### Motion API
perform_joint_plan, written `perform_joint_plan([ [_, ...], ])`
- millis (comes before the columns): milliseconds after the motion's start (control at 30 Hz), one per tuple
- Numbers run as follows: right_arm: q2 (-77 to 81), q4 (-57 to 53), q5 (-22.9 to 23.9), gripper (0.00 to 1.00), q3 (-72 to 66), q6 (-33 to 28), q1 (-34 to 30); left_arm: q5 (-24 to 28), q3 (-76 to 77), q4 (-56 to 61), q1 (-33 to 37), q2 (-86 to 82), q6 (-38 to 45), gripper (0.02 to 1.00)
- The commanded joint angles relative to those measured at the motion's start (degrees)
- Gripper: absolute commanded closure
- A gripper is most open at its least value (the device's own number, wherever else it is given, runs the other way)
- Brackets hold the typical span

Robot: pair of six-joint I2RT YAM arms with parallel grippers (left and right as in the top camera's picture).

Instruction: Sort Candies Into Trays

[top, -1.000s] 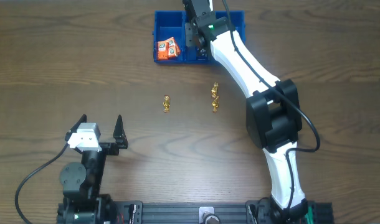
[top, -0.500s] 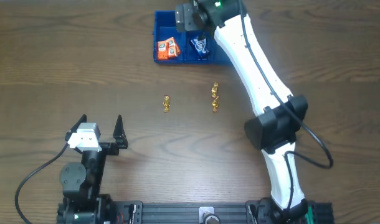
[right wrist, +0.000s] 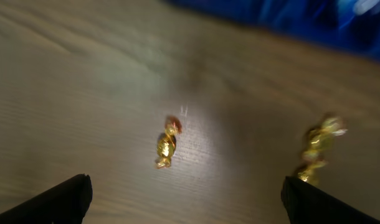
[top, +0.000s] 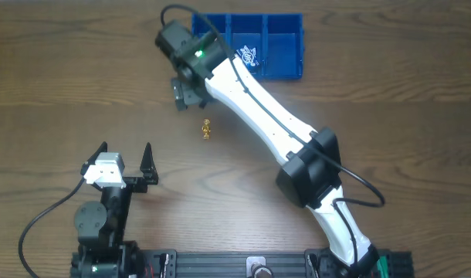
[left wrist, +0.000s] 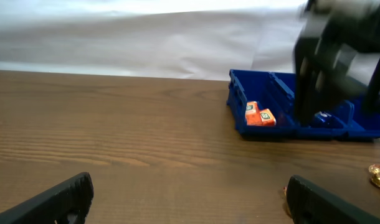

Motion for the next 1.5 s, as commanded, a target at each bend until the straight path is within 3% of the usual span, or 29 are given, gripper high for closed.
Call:
perform_joint_plan([
  [33, 1.64, 6.01, -3.78, 0.001, -11.08, 4.26, 0.15, 1.36, -1.14, -1.88, 0.13, -0.24, 0.35, 0.02],
  [267, 1.81, 13.31, -5.79, 0.023, -18.69, 5.49, 0.15, 1.36, -1.14, -1.88, 0.13, -0.24, 0.35, 0.02],
  [1000, 4.15, 16.57, -5.62, 0.049, -18.69, 8.31, 2.29, 1.36, -1.14, -1.88, 0.13, -0.24, 0.35, 0.02],
  [1500, 5.27, 16.79, -5.09, 0.213, -18.69, 7.85, 1.86, 1.36, -1.14, -1.88, 0.13, -0.24, 0.35, 0.02],
])
